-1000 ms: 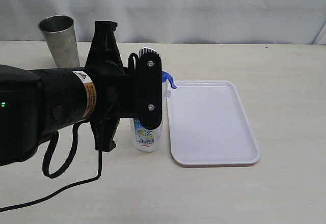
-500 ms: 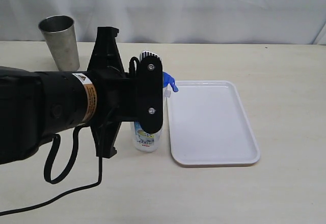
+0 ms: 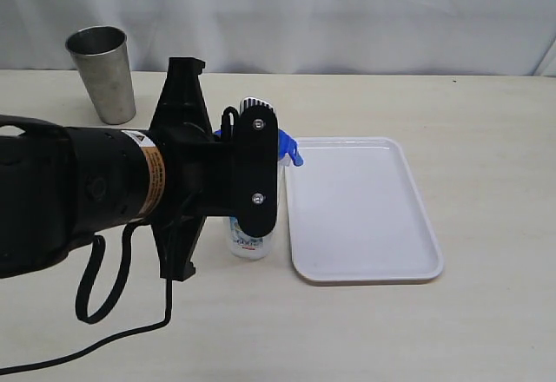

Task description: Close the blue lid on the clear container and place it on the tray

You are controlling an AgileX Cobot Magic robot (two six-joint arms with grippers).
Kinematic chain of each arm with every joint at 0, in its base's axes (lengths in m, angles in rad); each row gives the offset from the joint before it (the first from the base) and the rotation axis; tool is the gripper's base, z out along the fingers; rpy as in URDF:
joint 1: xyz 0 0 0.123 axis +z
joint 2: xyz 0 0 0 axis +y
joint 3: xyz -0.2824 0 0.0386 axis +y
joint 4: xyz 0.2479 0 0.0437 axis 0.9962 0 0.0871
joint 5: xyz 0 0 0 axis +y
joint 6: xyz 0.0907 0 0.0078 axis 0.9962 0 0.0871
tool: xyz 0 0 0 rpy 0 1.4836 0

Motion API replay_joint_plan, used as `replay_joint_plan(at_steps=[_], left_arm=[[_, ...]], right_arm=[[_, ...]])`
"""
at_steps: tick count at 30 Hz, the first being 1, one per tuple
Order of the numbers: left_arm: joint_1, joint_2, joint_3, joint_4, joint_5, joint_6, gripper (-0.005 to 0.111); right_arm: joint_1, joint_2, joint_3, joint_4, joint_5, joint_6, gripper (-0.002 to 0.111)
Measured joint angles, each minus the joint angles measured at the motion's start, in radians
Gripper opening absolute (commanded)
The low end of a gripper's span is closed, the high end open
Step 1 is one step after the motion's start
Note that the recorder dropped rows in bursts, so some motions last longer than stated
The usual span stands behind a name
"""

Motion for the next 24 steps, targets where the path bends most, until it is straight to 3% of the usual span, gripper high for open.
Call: replay_joint_plan(at_steps=[24], left_arm=[[0.000, 0.000, 0.000, -0.103, 0.004, 0.078, 0.000]], right_arm=[[0.000, 0.000, 0.000, 0.000, 0.000, 0.000, 0.005]])
